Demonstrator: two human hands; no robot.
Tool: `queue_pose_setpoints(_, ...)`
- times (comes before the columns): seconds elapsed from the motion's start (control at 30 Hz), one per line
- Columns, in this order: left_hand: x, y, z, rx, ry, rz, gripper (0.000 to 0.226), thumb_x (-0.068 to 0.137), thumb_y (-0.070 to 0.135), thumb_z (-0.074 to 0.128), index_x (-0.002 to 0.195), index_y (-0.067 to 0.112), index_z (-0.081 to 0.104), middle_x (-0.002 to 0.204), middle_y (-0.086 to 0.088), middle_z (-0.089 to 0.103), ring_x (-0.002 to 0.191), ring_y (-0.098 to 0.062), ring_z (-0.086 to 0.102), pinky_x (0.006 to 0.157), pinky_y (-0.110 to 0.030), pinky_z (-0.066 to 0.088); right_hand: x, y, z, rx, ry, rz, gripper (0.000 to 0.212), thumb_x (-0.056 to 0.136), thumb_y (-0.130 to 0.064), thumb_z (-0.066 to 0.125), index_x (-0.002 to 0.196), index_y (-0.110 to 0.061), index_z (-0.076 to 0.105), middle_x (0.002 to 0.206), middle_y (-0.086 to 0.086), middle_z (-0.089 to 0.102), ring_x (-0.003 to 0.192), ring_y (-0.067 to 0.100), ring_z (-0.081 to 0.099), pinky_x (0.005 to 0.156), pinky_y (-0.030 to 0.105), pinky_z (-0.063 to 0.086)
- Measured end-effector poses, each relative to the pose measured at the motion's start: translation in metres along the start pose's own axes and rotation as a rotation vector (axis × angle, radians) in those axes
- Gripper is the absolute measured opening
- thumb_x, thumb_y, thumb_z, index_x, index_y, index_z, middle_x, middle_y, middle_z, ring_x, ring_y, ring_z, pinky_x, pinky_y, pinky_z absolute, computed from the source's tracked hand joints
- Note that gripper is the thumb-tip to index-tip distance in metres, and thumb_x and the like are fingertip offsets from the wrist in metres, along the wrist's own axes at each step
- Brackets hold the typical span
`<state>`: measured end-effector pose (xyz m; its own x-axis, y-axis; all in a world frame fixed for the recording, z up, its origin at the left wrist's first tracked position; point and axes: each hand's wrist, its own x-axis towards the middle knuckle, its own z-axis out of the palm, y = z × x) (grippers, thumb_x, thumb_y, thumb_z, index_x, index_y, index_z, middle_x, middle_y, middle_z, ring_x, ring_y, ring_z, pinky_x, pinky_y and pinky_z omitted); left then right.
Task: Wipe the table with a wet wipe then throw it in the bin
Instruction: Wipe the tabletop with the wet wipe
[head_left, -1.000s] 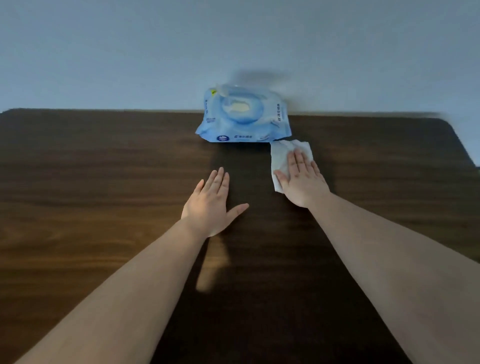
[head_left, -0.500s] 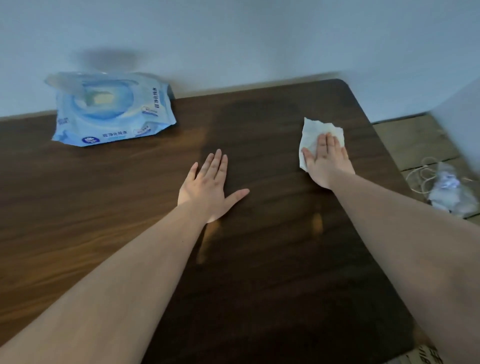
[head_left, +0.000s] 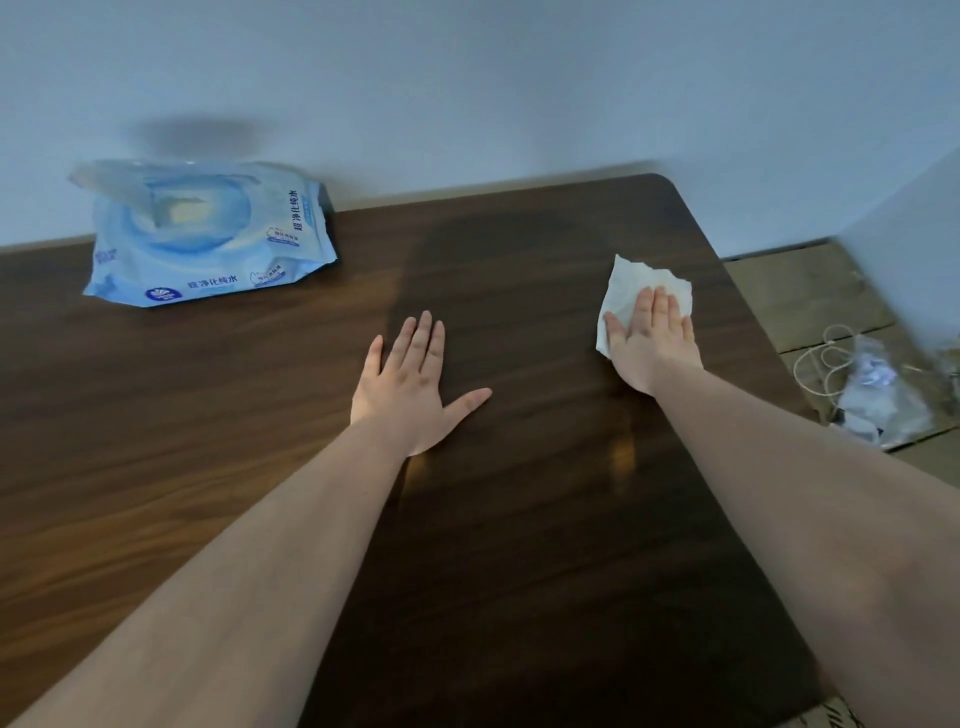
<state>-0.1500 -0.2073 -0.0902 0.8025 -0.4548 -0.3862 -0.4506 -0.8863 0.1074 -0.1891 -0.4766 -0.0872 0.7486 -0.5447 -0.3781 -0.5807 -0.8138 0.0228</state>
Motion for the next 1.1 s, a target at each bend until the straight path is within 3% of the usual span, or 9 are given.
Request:
queue_pose_setpoints(0.17, -0.015, -0.028, -0.008, -0.076, 0.013, -0.023, 0.095, 0.083, 0.078, 0.017, 0.15, 0.017, -0.013, 0.159, 0.001, -0.015, 0.145, -0.013, -0.015, 0.117, -0.041, -0.004, -0.016, -0.051, 0.004, -0.032, -0.003, -0.144, 0.069, 0.098, -0.052, 0.008, 0.149, -0.01, -0.011, 0.16, 0.008, -0.012, 0.146, 0.021, -0.011, 0.118, 0.039, -0.004)
queue_pose_setpoints(0.4, -0.076, -0.127, -0.003, -0.144, 0.057, -0.202, 0.095, 0.084, 0.077, 0.027, 0.152, 0.02, -0.006, 0.16, 0.003, -0.009, 0.146, -0.013, -0.009, 0.118, -0.041, -0.001, -0.063, -0.173, 0.02, -0.073, -0.019, -0.419, 0.07, 0.097, -0.054, 0.008, 0.148, -0.011, -0.016, 0.159, 0.008, -0.017, 0.146, 0.021, -0.015, 0.117, 0.037, -0.01)
queue_pose_setpoints(0.7, -0.169, -0.253, 0.027, -0.149, 0.098, -0.431, 0.097, 0.082, 0.079, 0.017, 0.151, 0.016, -0.008, 0.16, 0.001, -0.011, 0.146, -0.014, -0.012, 0.117, -0.04, -0.002, -0.151, -0.351, 0.054, -0.162, -0.043, -0.732, 0.07, 0.098, -0.052, 0.012, 0.149, -0.012, -0.014, 0.159, 0.008, -0.016, 0.146, 0.022, -0.013, 0.119, 0.04, -0.006)
queue_pose_setpoints(1.1, -0.309, -0.41, 0.073, -0.198, 0.05, -0.81, 0.111, 0.069, 0.088, 0.006, 0.15, 0.013, -0.011, 0.16, -0.004, -0.015, 0.146, -0.017, -0.012, 0.118, -0.042, 0.0, -0.257, -0.53, 0.1, -0.225, -0.048, -1.005, 0.069, 0.098, -0.052, 0.009, 0.15, -0.01, -0.011, 0.16, 0.009, -0.013, 0.146, 0.021, -0.012, 0.116, 0.036, -0.01)
